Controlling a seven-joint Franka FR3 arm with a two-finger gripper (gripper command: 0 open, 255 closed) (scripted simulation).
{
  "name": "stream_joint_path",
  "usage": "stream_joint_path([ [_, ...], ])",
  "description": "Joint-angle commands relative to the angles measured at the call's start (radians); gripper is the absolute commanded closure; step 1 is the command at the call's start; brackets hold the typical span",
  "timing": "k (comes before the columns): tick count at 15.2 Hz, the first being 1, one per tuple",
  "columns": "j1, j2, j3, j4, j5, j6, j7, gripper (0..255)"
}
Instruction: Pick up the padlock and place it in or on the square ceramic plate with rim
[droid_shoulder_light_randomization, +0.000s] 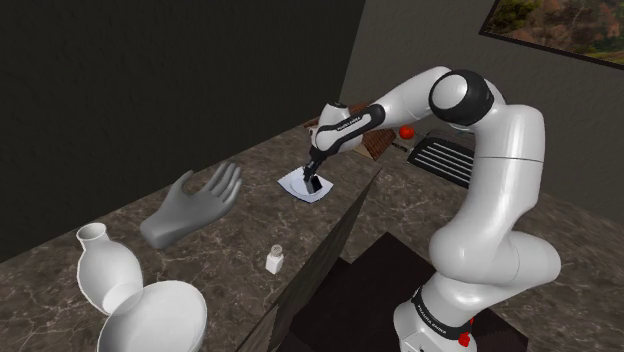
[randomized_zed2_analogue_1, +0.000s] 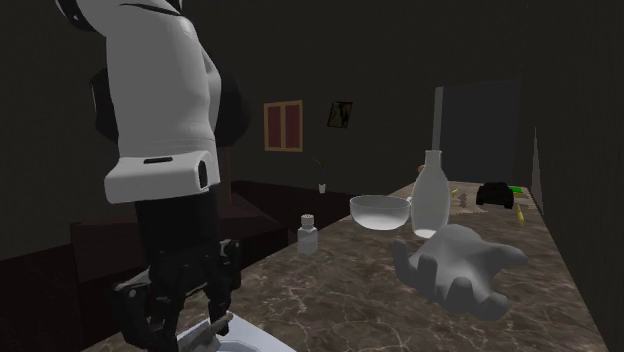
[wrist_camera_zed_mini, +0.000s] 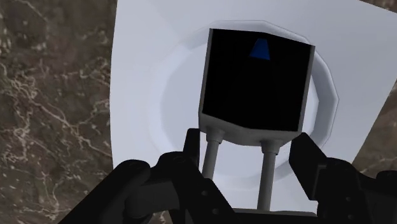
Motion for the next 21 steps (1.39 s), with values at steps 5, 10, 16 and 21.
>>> stream_joint_path([
  [5, 0.006, 0.026, -0.018, -0.001, -0.013, 0.016, 0.008, 255],
  [10, 0.009, 0.028, -0.019, 0.004, -0.014, 0.014, 0.009, 0],
  [16, -0.006, -0.003, -0.003, -0.01, 0.001, -0.004, -0.002, 0],
  [21, -0.042, -0.08, 0.036, -0.028, 0.045, -0.06, -0.03, 0],
])
